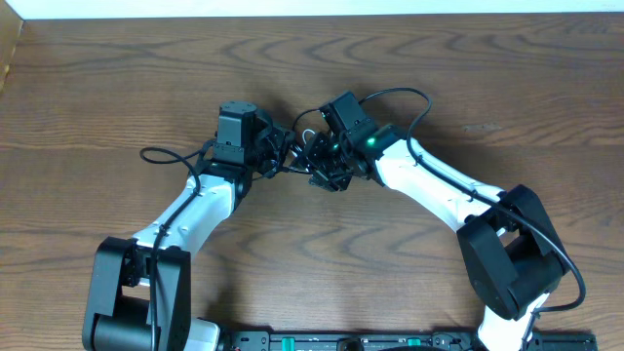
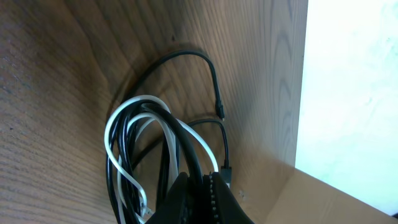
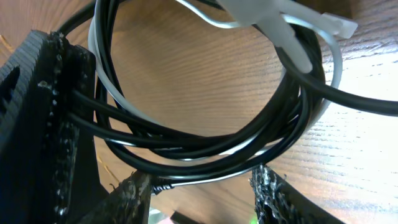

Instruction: Untangle cables

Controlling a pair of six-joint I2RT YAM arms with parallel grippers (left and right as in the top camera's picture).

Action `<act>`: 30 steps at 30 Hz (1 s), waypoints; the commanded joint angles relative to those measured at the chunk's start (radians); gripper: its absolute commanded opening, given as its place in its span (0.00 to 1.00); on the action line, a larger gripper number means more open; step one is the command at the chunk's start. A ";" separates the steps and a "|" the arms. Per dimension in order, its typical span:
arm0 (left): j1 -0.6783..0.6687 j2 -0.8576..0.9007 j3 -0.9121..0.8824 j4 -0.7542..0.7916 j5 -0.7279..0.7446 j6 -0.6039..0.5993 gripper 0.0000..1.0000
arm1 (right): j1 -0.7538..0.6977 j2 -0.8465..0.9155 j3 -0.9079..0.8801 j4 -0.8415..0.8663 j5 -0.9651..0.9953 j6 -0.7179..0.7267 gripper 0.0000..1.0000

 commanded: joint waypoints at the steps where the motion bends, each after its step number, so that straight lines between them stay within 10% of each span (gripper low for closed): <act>1: 0.004 -0.002 0.011 0.000 0.016 -0.002 0.07 | 0.014 -0.003 -0.005 0.000 0.044 0.013 0.49; 11: 0.004 -0.002 0.011 -0.001 0.015 -0.011 0.08 | 0.031 -0.003 -0.005 0.002 0.152 0.014 0.50; 30: 0.004 -0.002 0.010 -0.006 0.015 -0.029 0.08 | 0.029 0.048 -0.010 -0.024 0.258 0.012 0.22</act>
